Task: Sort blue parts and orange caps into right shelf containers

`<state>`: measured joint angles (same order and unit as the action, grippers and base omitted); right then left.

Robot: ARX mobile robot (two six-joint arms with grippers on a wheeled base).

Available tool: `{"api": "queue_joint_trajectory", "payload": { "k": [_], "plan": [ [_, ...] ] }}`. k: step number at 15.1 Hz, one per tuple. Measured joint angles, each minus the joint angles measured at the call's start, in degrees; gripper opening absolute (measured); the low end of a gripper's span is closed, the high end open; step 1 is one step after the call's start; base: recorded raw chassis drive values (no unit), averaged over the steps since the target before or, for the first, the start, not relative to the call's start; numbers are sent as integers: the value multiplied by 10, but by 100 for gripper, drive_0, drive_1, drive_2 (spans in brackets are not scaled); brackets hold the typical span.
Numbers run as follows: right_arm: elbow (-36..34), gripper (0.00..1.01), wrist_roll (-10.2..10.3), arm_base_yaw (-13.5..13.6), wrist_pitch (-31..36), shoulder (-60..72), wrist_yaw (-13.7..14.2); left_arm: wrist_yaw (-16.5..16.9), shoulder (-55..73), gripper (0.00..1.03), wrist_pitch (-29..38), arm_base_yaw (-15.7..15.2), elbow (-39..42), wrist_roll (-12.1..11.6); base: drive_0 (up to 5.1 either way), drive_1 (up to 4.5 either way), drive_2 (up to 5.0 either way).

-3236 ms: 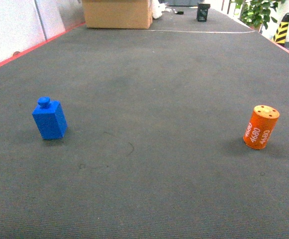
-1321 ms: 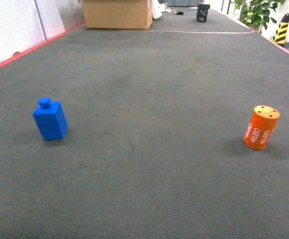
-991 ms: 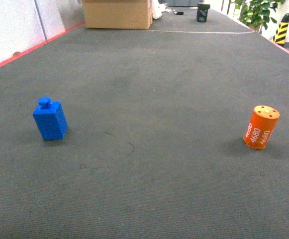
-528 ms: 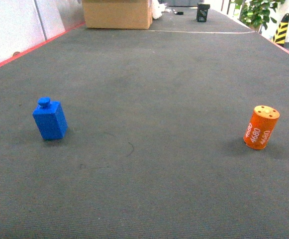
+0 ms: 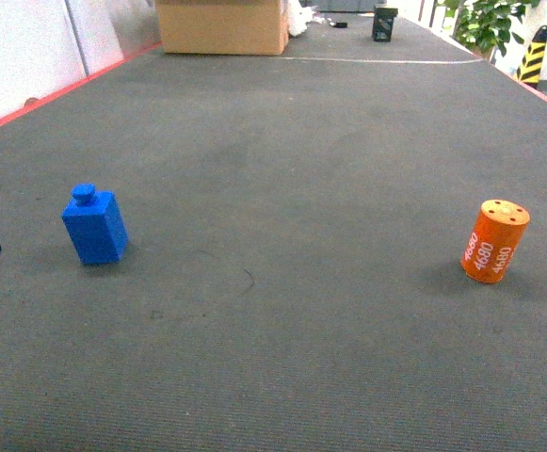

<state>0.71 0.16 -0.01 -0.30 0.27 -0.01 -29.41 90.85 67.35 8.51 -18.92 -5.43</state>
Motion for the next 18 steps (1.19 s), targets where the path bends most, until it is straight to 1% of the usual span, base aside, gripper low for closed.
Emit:
{"api": "queue_joint_trajectory", "payload": {
  "k": [8, 18],
  "plan": [
    [0, 98, 0, 0, 0, 0, 0, 16, 86, 98, 22, -9, -55, 0, 0, 0, 0],
    [0, 98, 0, 0, 0, 0, 0, 36, 177, 98, 16, -15, -144, 2, 0, 0, 0]
  ]
}}
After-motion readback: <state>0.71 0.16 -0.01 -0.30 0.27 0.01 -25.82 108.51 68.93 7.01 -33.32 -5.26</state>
